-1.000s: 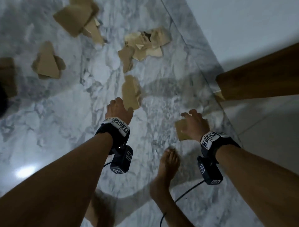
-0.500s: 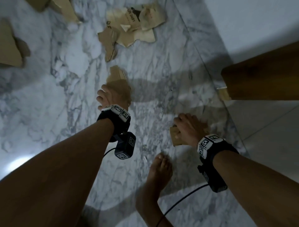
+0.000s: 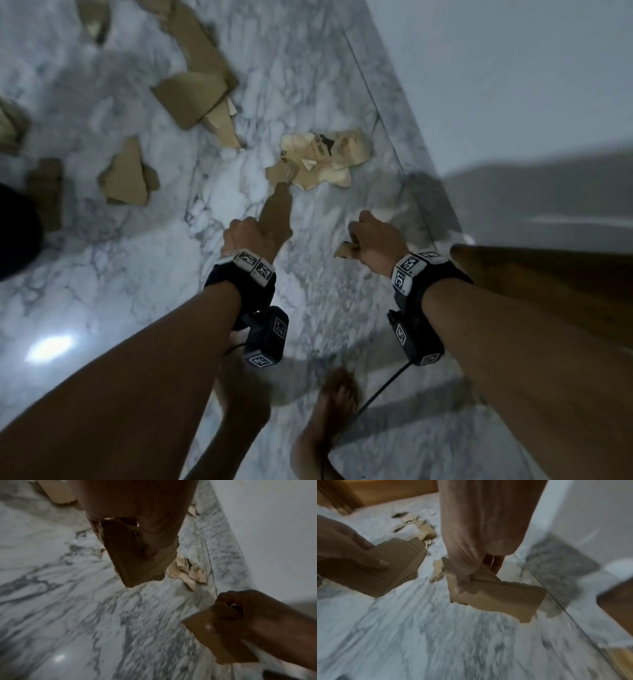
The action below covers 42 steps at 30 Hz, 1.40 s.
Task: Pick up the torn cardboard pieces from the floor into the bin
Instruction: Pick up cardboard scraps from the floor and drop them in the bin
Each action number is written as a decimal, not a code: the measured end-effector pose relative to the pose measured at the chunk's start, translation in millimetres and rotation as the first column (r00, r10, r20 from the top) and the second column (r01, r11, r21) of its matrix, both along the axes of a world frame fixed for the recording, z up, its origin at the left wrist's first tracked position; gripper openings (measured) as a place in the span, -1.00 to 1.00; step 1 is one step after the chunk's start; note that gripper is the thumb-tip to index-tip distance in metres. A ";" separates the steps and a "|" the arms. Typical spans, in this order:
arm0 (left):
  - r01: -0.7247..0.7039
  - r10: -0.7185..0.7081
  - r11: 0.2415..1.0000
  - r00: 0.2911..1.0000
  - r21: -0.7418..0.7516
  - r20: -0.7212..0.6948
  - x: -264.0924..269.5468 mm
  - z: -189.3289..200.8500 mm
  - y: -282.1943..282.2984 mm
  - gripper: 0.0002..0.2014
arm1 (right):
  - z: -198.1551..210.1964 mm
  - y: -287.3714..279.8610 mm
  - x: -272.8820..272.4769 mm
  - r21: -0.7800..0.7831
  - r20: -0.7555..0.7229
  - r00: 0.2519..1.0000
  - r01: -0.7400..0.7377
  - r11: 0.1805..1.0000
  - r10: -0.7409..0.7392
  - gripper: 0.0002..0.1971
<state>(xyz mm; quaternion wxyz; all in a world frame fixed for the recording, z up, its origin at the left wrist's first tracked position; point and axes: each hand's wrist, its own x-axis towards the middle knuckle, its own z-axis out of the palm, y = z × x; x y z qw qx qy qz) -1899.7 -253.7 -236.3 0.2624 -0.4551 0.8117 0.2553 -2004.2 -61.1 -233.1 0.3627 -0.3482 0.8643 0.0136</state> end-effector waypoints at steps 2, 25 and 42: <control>-0.006 0.006 1.000 1.000 0.015 -0.017 -12.6 13.9 -15.3 -0.65 | 13.9 -26.5 -22.2 0.022 -0.028 1.000 -0.006 1.000 0.007 -0.78; -0.070 0.092 0.982 0.989 0.173 -0.119 -120.8 -91.3 -53.9 -0.72 | -104.8 -168.5 -150.6 0.073 0.049 0.994 -0.099 0.992 0.096 -0.66; 0.094 -0.091 0.995 0.992 0.031 -0.087 -99.0 -11.0 -96.7 -0.20 | -9.7 -215.8 -136.7 0.027 0.100 0.992 -0.079 0.996 0.076 -0.47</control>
